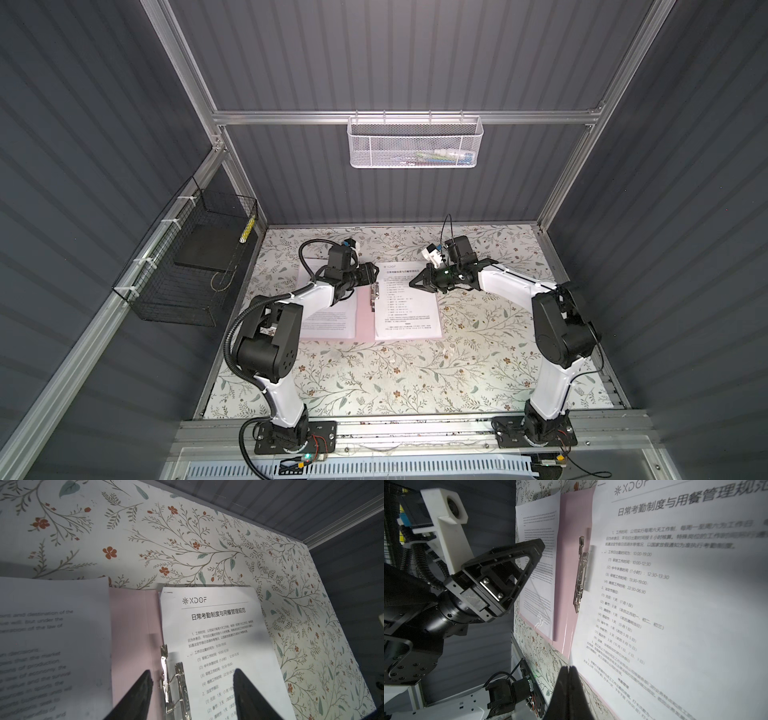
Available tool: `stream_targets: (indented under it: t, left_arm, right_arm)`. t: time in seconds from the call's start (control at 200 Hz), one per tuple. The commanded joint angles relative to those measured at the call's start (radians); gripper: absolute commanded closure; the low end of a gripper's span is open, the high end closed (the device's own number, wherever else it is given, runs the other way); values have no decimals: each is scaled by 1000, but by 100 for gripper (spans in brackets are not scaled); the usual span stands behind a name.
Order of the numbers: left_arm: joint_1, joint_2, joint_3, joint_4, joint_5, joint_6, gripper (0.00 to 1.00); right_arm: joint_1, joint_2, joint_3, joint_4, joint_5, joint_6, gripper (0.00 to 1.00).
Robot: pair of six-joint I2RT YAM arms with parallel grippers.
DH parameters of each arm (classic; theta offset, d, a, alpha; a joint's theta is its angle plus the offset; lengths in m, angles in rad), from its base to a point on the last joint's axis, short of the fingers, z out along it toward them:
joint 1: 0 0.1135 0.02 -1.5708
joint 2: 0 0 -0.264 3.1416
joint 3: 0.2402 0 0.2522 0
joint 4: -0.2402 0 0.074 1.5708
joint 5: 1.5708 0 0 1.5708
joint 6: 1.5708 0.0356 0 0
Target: Put the files into the folder
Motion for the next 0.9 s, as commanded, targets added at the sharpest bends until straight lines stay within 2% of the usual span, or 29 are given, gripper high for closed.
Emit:
stream_targets:
  t: [0.0,0.27,0.62,0.671,0.896]
  left_arm:
    - [6,44,38,29,40,21,37]
    - [6,151,67,72,73,3,38]
    - [13,219,82,118,93,-24,39]
    - [15,228,79,136,138,-33,40]
    - [23,253,65,192,175,-70,42]
  right_arm:
    - [1,35,4,37,-33,16,100]
    - [6,95,7,62,-48,28,100]
    - [15,120,-4,83,-67,40,100]
    - [16,120,-11,100,-81,51,100]
    - [17,113,-45,152,-98,83,100]
